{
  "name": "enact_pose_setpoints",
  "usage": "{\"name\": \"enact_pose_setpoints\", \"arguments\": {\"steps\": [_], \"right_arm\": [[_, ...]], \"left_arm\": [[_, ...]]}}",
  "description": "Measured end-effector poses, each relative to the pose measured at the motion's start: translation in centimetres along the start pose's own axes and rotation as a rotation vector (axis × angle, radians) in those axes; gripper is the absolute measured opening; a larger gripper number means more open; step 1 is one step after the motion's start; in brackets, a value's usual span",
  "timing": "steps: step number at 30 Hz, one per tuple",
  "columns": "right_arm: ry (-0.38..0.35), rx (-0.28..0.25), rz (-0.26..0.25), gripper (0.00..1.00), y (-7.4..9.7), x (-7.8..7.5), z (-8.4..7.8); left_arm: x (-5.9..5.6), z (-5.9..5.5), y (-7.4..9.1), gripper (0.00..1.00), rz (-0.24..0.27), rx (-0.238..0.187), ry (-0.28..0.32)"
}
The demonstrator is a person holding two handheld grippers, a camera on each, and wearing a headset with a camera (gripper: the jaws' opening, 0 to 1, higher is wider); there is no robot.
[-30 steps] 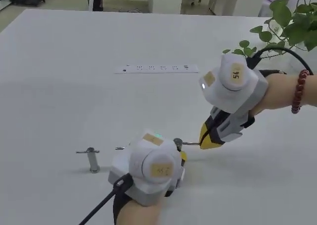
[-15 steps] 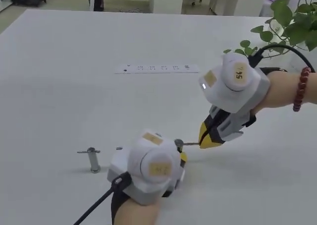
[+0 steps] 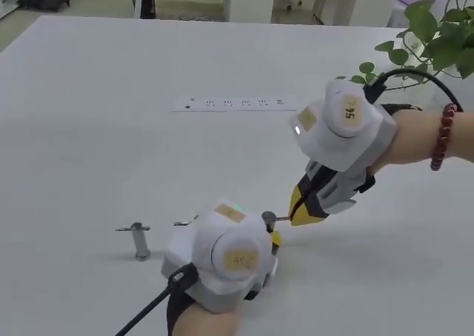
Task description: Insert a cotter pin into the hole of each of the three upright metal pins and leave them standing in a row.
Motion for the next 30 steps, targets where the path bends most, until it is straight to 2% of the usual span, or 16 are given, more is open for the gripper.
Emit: {"name": "enact_pose_setpoints", "arguments": {"steps": [5, 17, 21, 26, 30], "right_arm": [[-0.032, -0.021, 0.001, 0.03, -0.19, 0.0, 0.54], [-0.045, -0.055, -0.007, 0.05, -0.62, -0.33, 0.92], [-0.053, -0.047, -0.006, 0.14, -0.63, -0.19, 0.69], [-0.063, -0.049, -0.023, 0.13, -0.15, -0.16, 0.21], [-0.057, -0.039, -0.021, 0.08, 0.0, 0.0, 0.03]], "left_arm": [[0.02, -0.12, -0.02, 0.11, 0.006, 0.004, 0.012], [0.03, -0.31, -0.05, 0.11, 0.017, 0.009, 0.036], [0.03, -0.36, -0.03, 0.11, 0.019, 0.01, 0.033], [0.03, -0.39, -0.03, 0.11, 0.023, 0.011, 0.035], [0.02, -0.43, -0.01, 0.11, 0.027, 0.011, 0.038]]}}
Point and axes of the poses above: the centre of the closed fingertips' face, and the gripper's own axes: y roughly backward along the fingers, x roughly to its left, z roughly out of its top, the point moved 7 cm from there along y, roughly backward along the fingers, and after that the axes turned 14 degrees about y, right-handed, at the moved point
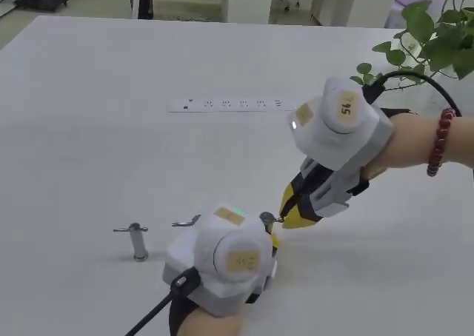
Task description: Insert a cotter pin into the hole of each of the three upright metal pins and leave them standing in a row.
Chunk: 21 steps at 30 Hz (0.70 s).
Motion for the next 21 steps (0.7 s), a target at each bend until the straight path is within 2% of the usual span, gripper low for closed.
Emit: {"name": "enact_pose_setpoints", "arguments": {"steps": [12, 18, 21], "right_arm": [[0.035, -0.003, -0.004, 0.05, -0.29, 0.08, 0.67], [0.02, -0.005, -0.011, 0.06, -0.39, 0.11, 0.65], [0.004, -0.01, -0.009, 0.12, -0.6, 0.26, 0.65]], "left_arm": [[0.05, -0.15, -0.06, 0.11, 0.005, 0.004, 0.006], [0.01, -0.2, -0.09, 0.12, 0.013, 0.005, 0.012], [0.4, -0.51, -0.18, 0.13, 0.022, 0.039, 0.057]]}}
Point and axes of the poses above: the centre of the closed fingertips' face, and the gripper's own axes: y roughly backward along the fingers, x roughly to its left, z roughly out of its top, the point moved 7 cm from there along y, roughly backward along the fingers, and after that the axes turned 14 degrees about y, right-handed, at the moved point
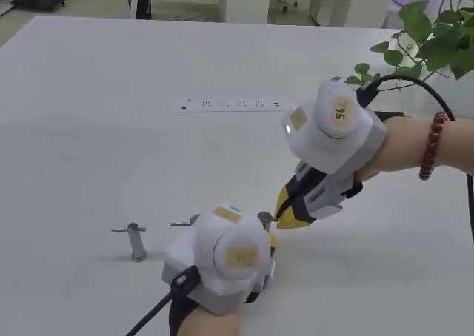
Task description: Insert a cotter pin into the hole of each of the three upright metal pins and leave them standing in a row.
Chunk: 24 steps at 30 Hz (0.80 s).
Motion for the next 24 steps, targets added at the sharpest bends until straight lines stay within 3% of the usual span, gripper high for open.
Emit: {"name": "enact_pose_setpoints", "arguments": {"steps": [5, 14, 19, 24], "right_arm": [[-0.028, -0.011, -0.021, 0.19, -0.1, 0.0, 0.0], [-0.2, -0.093, -0.093, 0.31, 0.6, 0.4, 0.0], [-0.313, -0.166, -0.145, 0.35, 1.2, 0.9, 0.1], [-0.345, -0.204, -0.176, 0.4, 1.7, 1.8, 0.3]], "left_arm": [[0.3, -0.2, 0.3, 0.19, 0.012, 0.024, 0.001], [0.2, -0.4, 1.1, 0.24, 0.003, 0.048, -0.005], [0.2, 0.0, 2.0, 0.25, -0.002, 0.041, 0.0], [0.1, 0.1, 3.5, 0.27, 0.003, 0.032, -0.006]]}}
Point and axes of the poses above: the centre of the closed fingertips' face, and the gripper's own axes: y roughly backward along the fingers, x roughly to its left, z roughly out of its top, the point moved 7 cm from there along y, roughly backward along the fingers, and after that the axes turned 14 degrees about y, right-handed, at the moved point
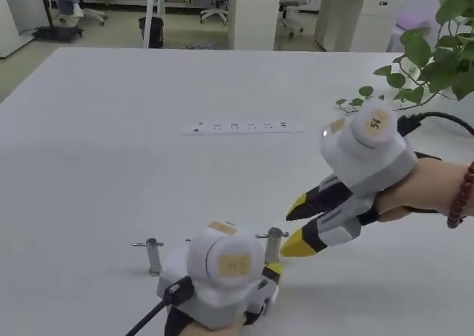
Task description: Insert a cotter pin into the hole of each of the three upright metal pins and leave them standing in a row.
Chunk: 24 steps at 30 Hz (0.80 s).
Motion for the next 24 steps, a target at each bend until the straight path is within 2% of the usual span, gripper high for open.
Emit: {"name": "enact_pose_setpoints", "arguments": {"steps": [5, 12, 24], "right_arm": [[-0.056, -0.051, -0.039, 0.45, 0.3, 1.2, 0.2], [-0.15, -0.117, -0.126, 0.54, 0.9, 2.3, 0.5], [-0.252, -0.2, -0.203, 0.65, 2.6, 4.5, 0.6]], "left_arm": [[0.6, 0.0, 1.6, 0.29, 0.01, 0.001, 0.008], [1.5, 0.8, 4.3, 0.33, 0.014, -0.011, 0.015], [4.0, 2.8, 9.7, 0.42, 0.046, -0.079, 0.018]]}}
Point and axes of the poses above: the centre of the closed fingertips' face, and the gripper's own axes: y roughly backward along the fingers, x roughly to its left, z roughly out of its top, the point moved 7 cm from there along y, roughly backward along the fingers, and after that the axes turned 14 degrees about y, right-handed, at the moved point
